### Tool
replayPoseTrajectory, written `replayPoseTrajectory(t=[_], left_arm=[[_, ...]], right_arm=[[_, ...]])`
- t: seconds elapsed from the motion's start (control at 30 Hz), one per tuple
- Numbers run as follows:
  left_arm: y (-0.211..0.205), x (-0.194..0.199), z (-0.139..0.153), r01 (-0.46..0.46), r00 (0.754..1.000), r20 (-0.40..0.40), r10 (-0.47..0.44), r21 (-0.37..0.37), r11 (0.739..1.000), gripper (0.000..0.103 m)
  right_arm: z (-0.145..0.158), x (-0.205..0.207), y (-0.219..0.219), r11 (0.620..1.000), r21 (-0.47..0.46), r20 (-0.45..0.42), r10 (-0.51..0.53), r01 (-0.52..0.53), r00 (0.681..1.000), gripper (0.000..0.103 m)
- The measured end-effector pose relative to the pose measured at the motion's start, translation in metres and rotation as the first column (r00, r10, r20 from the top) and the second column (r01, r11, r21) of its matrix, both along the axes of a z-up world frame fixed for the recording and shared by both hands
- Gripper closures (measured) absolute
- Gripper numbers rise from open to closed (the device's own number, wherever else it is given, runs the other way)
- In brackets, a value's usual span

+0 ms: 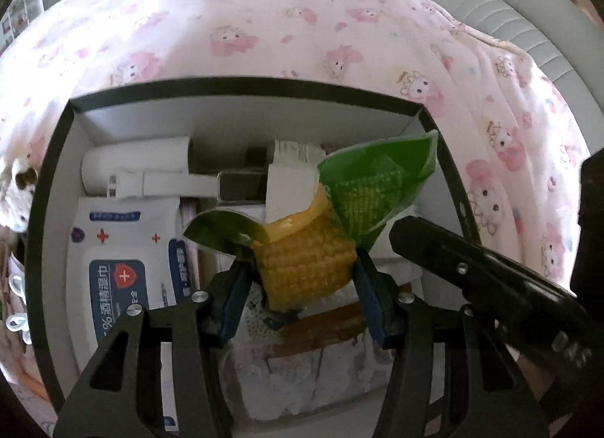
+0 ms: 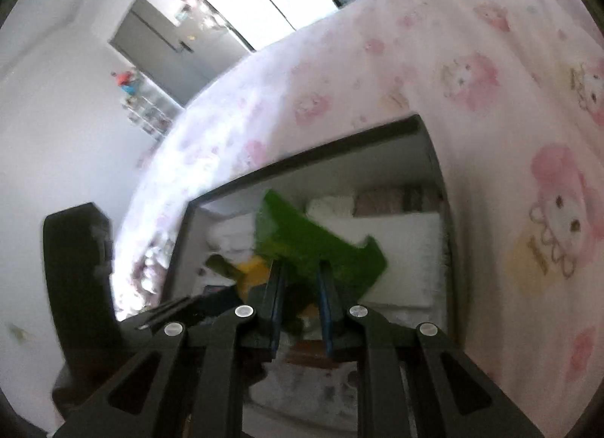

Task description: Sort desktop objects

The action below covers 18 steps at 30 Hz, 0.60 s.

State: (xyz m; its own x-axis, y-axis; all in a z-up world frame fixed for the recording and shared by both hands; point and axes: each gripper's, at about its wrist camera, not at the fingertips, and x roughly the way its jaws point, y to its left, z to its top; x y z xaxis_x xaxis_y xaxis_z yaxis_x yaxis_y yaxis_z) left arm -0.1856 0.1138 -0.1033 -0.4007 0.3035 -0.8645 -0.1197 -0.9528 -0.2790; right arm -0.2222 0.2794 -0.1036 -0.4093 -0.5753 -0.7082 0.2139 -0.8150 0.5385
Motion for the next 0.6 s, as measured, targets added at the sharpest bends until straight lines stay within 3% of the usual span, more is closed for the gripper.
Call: replayPoseTrajectory(t=[0.17,0.3,0.37,0.47,0.6], left_arm=[[-0.032,0.007,0.001,-0.028,0.999,0.048,0.021,0.139,0.99,0.049],[-0.06,0.005,0.002,-0.088,0.995,0.074,0.07,0.282,0.955,0.049],[-0.073,0.0,0.006,-0.125,0.992,0.066,0.109,0.315,0.941,0.049],[-0.077,-0.018,0.008,-0.147,0.989,0.037,0.142,0.281,0.949,0.05],[-0.064,-0.043,-0.001,-0.118,0.991,0.081,0.105,0.181,0.976,0.056]], right_arm=[[-0.012,0.0,-0.003,0.997,0.073,0.058,0.003,-0.007,0.998,0.089],[-0.022,0.002,-0.016,0.993,0.094,0.102,0.055,-0.065,0.993,0.089],[-0.025,0.005,-0.021,0.99,0.067,0.13,0.114,-0.124,0.985,0.089],[-0.028,0.008,-0.026,0.983,0.046,0.163,0.168,-0.177,0.972,0.089],[-0.032,0.01,-0.027,0.978,0.037,0.187,0.195,-0.205,0.963,0.089]])
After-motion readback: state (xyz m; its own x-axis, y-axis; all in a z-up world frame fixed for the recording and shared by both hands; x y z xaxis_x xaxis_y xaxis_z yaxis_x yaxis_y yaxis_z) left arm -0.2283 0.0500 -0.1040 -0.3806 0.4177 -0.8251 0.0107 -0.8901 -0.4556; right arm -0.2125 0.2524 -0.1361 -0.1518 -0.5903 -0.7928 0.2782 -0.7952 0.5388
